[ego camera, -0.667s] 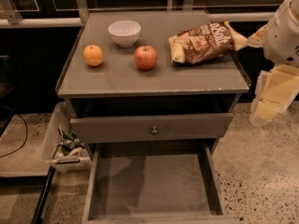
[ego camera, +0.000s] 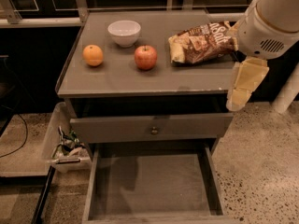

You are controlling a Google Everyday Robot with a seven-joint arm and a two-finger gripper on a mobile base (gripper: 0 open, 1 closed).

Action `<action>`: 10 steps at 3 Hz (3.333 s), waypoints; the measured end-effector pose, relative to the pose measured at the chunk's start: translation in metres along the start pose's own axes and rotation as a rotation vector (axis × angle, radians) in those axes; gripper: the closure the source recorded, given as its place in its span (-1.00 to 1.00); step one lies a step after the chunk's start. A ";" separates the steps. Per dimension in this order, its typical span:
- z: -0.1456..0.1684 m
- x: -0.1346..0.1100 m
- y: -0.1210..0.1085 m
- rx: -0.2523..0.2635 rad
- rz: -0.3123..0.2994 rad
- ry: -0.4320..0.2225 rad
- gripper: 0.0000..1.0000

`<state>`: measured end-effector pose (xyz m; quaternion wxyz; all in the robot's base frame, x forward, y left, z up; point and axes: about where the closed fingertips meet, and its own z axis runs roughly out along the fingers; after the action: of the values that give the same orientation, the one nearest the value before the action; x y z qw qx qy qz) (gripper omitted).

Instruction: Place apple into middle drawer

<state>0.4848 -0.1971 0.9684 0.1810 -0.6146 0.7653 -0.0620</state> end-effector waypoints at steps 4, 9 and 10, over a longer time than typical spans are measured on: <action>0.063 -0.082 -0.062 0.059 -0.126 -0.134 -1.00; 0.142 -0.157 -0.114 -0.205 0.120 -0.585 -1.00; 0.149 -0.172 -0.119 -0.161 0.105 -0.604 -1.00</action>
Offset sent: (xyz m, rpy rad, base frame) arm 0.1245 0.0963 -0.0283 0.0560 -0.1451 0.2153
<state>0.6778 -0.0403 0.9027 0.3536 -0.5771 0.7102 0.1937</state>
